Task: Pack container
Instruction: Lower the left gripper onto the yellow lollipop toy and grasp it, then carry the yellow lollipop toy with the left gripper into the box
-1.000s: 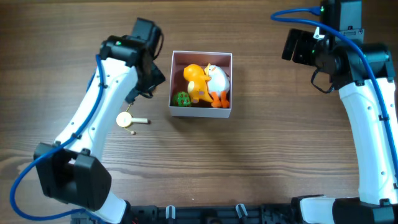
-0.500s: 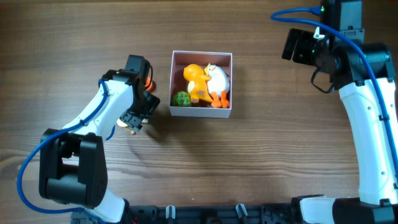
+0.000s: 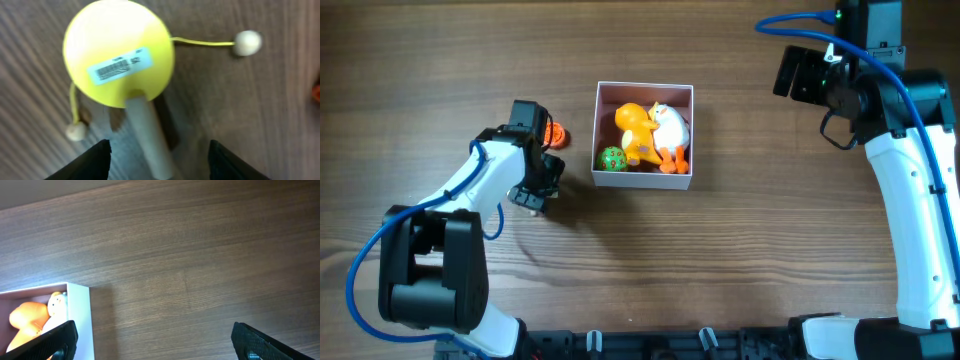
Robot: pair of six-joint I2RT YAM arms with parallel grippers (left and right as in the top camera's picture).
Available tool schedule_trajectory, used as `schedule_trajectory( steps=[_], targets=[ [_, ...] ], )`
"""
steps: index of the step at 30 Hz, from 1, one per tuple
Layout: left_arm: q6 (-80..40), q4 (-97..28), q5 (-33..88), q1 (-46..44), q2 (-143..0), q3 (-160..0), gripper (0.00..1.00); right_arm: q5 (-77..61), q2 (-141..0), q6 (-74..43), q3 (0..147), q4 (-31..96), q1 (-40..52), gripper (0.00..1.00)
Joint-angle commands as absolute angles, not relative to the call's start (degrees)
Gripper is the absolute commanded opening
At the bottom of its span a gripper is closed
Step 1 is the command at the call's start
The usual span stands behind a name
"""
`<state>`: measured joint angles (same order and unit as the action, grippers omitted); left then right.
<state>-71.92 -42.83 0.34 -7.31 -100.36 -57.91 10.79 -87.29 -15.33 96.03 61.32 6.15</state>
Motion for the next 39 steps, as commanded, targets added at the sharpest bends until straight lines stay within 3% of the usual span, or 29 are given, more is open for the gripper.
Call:
schedule_trajectory(
  steps=[1,18,22,30,35,39],
  targets=[
    [-75.3,-42.0,-0.4,-6.9,-100.1,-57.3,0.54,11.6,-87.6,-15.0,96.0,61.3,6.1,1.00],
    [-77.6,-41.0,-2.8,-6.9,-100.1,-54.4,0.51,11.6,-87.6,-15.0,96.0,61.3,6.1,1.00],
    [-77.6,-40.1,-2.8,-6.9,-100.1,-54.4,0.33,11.6,-87.6,-15.0,96.0,61.3,6.1,1.00],
    [-77.4,-39.3,-2.5,-6.8,-98.9,-54.5,0.26,11.6,-87.6,-15.0,96.0,61.3,6.1,1.00],
    [-73.1,-38.5,-4.2,-6.9,-94.0,-54.8,0.08,11.6,-87.6,-15.0,96.0,61.3,6.1,1.00],
    [-66.7,-37.6,-5.0,-6.9,-87.4,-54.9,0.06,11.6,-87.6,-15.0,96.0,61.3,6.1,1.00]
  ],
)
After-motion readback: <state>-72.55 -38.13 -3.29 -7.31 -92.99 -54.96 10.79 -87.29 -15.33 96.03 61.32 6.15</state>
